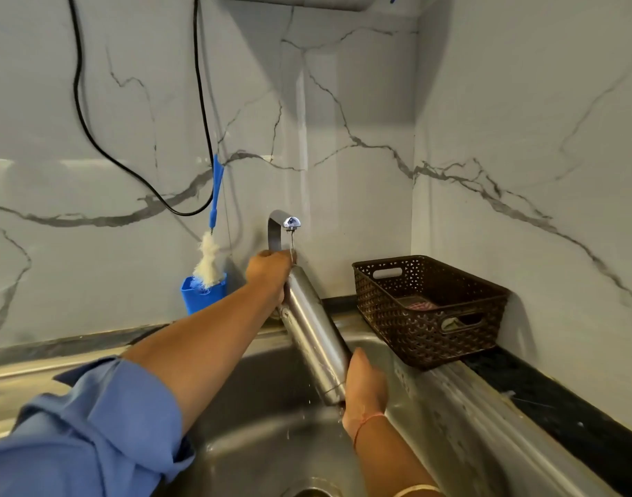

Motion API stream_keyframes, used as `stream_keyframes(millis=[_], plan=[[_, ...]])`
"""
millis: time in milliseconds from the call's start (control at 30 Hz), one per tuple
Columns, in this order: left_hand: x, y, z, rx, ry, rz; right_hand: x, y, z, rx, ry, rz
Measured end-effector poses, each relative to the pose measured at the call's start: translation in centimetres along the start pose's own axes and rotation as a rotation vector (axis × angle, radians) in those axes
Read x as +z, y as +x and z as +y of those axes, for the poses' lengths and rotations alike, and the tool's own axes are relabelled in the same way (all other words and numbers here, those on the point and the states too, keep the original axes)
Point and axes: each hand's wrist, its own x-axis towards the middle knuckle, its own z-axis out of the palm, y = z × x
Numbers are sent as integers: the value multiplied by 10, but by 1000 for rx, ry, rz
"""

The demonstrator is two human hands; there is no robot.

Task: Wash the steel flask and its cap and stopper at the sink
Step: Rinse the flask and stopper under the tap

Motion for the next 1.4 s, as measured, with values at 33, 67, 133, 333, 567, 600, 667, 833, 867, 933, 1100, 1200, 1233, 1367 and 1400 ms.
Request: stream_keyframes(millis=[33, 67, 133, 333, 567, 600, 667, 833, 867, 933, 1100, 1200, 1233, 1367, 1400], plan=[[-3, 2, -1, -24, -53, 20, 1, 5, 0, 56, 149, -46], [-7, 2, -3, -51, -92, 37, 0, 7, 0, 122, 294, -115], [-12, 3, -11, -88, -128, 50, -1, 8, 0, 241, 476, -249], [-10, -13, -23, 43, -132, -125, -5, 5, 2, 410, 431, -331], [-4, -43, -48, 24, -224, -290, 1, -1, 1, 440, 515, -408], [-1, -50, -57, 12, -213, -315, 2, -2, 0, 431, 547, -408], [5, -61, -75, -19, -200, -341, 1, 0, 0, 407, 565, -408], [2, -71, -96, -85, -180, -333, -1, 4, 2, 366, 505, -372], [2, -75, -100, -87, -167, -342, 0, 3, 2, 351, 502, -363], [0, -85, -109, -68, -127, -351, 3, 2, 3, 316, 499, -352], [-6, -99, -119, -68, -84, -338, 3, 0, -1, 256, 529, -444], [-9, -83, -100, -80, -143, -344, 8, -7, -4, 231, 448, -395], [-10, -75, -90, -79, -172, -323, 9, -7, -4, 226, 424, -362], [-14, -46, -56, -102, -253, -229, 7, -5, -2, 261, 371, -333], [-15, -39, -49, -98, -252, -214, 5, -5, -2, 289, 368, -367]])
